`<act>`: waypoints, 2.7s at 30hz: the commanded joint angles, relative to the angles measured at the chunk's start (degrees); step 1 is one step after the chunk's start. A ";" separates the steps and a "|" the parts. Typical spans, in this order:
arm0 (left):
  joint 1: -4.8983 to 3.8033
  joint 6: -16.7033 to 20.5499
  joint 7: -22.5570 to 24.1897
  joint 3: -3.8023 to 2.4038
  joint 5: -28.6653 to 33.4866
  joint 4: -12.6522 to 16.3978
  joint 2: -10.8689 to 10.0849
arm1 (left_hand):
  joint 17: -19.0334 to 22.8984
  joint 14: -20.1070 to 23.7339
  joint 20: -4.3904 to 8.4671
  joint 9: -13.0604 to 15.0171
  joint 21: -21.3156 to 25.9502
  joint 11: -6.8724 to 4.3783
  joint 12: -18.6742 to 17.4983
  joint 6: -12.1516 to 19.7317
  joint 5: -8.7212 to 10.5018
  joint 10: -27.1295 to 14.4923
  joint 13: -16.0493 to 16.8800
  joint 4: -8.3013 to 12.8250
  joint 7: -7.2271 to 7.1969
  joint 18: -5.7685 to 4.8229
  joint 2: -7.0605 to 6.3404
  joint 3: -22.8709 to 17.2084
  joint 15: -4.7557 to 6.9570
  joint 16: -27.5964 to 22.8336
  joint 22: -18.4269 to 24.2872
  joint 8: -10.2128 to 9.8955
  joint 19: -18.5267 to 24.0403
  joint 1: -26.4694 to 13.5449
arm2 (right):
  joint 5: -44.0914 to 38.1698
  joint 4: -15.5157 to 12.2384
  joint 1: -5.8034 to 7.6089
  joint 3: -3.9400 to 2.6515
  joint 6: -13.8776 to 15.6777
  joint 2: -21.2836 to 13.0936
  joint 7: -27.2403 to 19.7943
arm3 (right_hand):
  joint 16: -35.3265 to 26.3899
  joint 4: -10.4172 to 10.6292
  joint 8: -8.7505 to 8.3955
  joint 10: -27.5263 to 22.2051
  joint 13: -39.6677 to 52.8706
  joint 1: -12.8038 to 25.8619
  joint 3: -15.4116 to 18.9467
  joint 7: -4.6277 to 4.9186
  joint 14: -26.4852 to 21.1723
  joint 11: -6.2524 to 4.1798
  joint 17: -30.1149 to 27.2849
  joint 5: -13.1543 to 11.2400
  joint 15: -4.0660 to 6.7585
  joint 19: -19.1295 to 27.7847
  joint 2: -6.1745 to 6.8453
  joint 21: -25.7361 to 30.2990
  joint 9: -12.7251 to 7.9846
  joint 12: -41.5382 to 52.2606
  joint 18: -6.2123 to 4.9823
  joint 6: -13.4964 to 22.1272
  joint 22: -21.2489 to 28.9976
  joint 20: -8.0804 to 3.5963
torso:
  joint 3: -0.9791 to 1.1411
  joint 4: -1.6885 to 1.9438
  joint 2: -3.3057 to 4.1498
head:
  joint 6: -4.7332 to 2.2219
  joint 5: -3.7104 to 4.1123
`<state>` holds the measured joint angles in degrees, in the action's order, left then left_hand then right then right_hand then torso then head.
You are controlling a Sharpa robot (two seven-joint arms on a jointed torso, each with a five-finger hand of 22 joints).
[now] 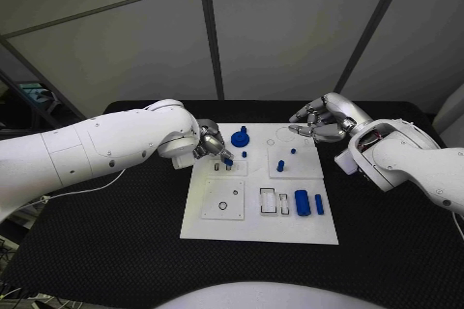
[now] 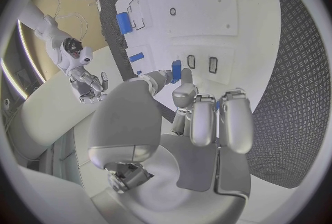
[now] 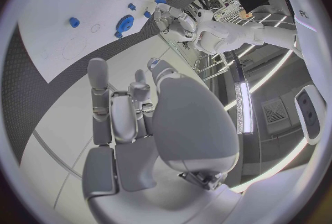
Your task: Assemble the parts on the task board
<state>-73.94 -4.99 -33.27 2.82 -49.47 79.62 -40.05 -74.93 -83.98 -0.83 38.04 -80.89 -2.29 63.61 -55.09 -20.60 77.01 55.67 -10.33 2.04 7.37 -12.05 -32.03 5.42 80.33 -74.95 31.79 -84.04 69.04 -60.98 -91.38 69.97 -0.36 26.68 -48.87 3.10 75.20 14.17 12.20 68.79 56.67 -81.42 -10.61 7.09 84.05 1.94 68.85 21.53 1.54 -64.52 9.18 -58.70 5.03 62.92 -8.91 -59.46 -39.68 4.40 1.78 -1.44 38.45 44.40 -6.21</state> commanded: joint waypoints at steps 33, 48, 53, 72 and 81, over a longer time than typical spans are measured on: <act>0.51 2.37 -0.87 2.18 -9.96 1.37 0.80 | -0.43 -2.66 0.47 0.37 -0.28 -0.16 -0.66 -0.79 -0.91 0.44 -0.55 10.68 0.01 -4.41 -0.38 -10.79 0.44 0.11 -1.00 0.38 -1.23 -0.86 | -0.08 0.30 0.08 -0.04 -1.04 0.29 -0.64 | -0.47 0.36 0.38 -0.35 -0.27 0.04 -0.08 -0.04 1.26 0.25 -0.17 0.30 0.40 0.22 0.12 0.36 0.08 -0.22 -0.36 0.56 0.25 -0.02 | -0.05 -0.21 0.12 | 0.48 -0.05; 0.54 1.26 -1.59 2.19 -11.52 1.69 0.45 | -0.44 -2.66 0.48 0.41 -0.32 -0.18 -0.87 -0.84 -0.96 0.38 -0.81 10.76 0.00 -4.42 -0.40 -10.87 0.45 0.12 -1.08 0.38 -1.26 -0.85 | -0.08 0.46 0.07 -0.04 -1.39 0.42 -0.78 | -0.47 0.43 0.41 -0.38 -0.29 0.10 -0.08 -0.03 1.28 0.26 -0.12 0.35 0.39 0.22 0.16 0.42 0.09 -0.22 -0.36 0.61 0.30 -0.01 | 0.01 -0.18 0.10 | 0.72 0.07; 0.54 1.08 -1.83 2.19 -11.87 1.74 0.51 | -0.45 -2.66 0.48 0.42 -0.35 -0.19 -0.87 -0.86 -0.98 0.40 -0.81 10.79 0.01 -4.43 -0.40 -10.90 0.46 0.12 -1.12 0.38 -1.28 -0.85 | -0.08 0.43 0.07 -0.04 -1.48 0.40 -0.79 | -0.47 0.43 0.41 -0.38 -0.29 0.10 -0.08 -0.03 1.28 0.26 -0.12 0.35 0.39 0.22 0.16 0.42 0.09 -0.22 -0.36 0.61 0.30 -0.01 | 0.01 -0.23 0.14 | 0.78 0.27; 0.65 -0.78 -2.47 2.19 -12.03 1.43 1.65 | -0.45 -2.67 0.50 0.59 -0.42 -0.21 -0.71 -1.01 -0.97 0.71 -0.65 10.67 -0.07 -4.46 -0.36 -10.97 0.47 0.11 -1.26 0.39 -1.33 -1.33 | -0.08 0.40 0.07 -0.04 -1.55 0.39 -0.76 | -0.56 0.50 0.48 -0.48 -0.41 0.13 -0.11 -0.02 1.28 0.27 -0.20 0.44 0.37 0.26 0.15 0.56 0.11 -0.31 -0.38 0.63 0.44 0.00 | 0.05 -0.24 0.17 | 0.75 0.40; 0.79 -1.19 -2.74 2.19 -12.03 1.27 1.97 | -0.46 -2.67 0.50 0.64 -0.40 -0.23 -0.73 -1.04 -0.97 0.77 -0.69 10.62 -0.10 -4.45 -0.33 -10.98 0.48 0.12 -1.24 0.39 -1.33 -1.49 | -0.08 0.37 0.07 -0.04 -1.60 0.40 -0.76 | -0.56 0.50 0.48 -0.48 -0.41 0.13 -0.11 -0.02 1.28 0.27 -0.20 0.44 0.37 0.26 0.15 0.56 0.11 -0.31 -0.38 0.63 0.44 0.00 | 0.06 -0.18 0.13 | 0.89 0.49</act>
<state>-73.48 -4.38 -35.17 4.75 -61.12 80.89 -38.22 -74.91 -83.92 -0.83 38.61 -81.12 -2.44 63.12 -55.71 -21.49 77.63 55.00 -8.99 1.84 7.36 -12.78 -33.36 5.39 80.33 -74.92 31.91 -84.03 67.85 -60.98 -90.92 69.95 -0.35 25.39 -48.51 2.83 74.86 14.32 12.42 68.58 56.32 -81.42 -10.77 7.14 84.05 2.15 68.75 21.80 1.55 -64.52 9.18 -58.48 5.04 62.92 -8.91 -59.09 -39.29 4.40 1.83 -1.64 38.61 45.27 -5.75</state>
